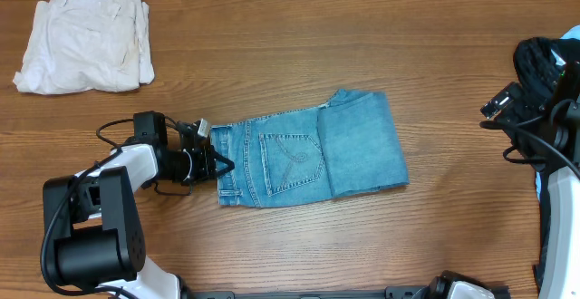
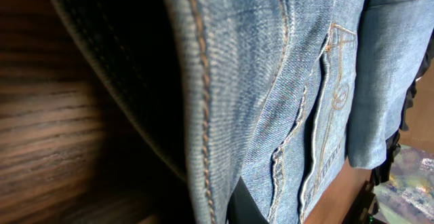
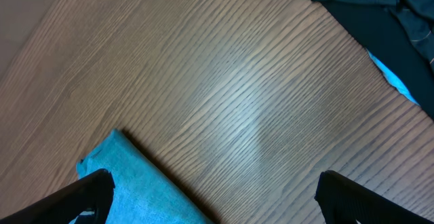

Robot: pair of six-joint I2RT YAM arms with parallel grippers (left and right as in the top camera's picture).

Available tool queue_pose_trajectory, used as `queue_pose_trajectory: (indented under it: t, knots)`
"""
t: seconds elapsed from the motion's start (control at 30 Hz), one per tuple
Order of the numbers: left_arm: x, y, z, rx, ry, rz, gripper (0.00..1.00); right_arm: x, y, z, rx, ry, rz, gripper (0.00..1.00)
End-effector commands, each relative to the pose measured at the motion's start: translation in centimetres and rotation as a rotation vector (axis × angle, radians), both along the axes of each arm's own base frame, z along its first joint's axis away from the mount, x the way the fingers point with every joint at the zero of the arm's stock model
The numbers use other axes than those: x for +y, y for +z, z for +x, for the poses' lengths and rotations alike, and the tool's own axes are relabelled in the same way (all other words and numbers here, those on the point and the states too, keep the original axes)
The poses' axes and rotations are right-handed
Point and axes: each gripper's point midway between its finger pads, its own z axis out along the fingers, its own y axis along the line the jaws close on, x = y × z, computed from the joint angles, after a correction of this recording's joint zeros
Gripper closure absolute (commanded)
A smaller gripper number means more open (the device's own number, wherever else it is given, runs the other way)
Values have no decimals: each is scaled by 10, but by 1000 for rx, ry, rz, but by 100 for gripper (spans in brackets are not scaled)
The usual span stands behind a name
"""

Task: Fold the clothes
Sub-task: 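Lift the waistband end and fold it rightward over the jeans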

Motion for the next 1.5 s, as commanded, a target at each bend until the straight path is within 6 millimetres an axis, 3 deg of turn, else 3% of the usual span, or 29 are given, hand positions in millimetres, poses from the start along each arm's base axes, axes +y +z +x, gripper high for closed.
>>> queue_pose_trajectory:
  t: [0.0,0.17,0.2,0.33,0.5,0.63,0.7,0.73,0.93,1.1,1.47]
  knots:
    - [18,-12,0,62,35,95,96,-4,6,2,-16,-14,-14,0]
    - [54,-8,5,133,93,229,96,-4,6,2,-16,-14,-14,0]
    - [78,-3,7,171,126,311,96,-4,6,2,-16,-14,-14,0]
    - [118,9,15,217,209,456,96,-4,6,2,-16,-14,-14,0]
    - [161,40,28,243,297,594,96,-4,6,2,-16,-14,-14,0]
    - [171,77,45,207,316,621,96,-4,6,2,-16,-14,-14,0]
    - [169,97,54,185,318,617,96,-4,6,2,-16,-14,-14,0]
    - [164,117,61,164,304,621,96,-4,6,2,-16,-14,-14,0]
    - [135,153,71,114,232,629,96,-4,6,2,-16,-14,-14,0]
    - [97,167,69,103,137,630,96,-4,6,2,-16,-14,-14,0]
    - [10,173,63,53,-30,626,96,-4,6,2,-16,-14,-14,0]
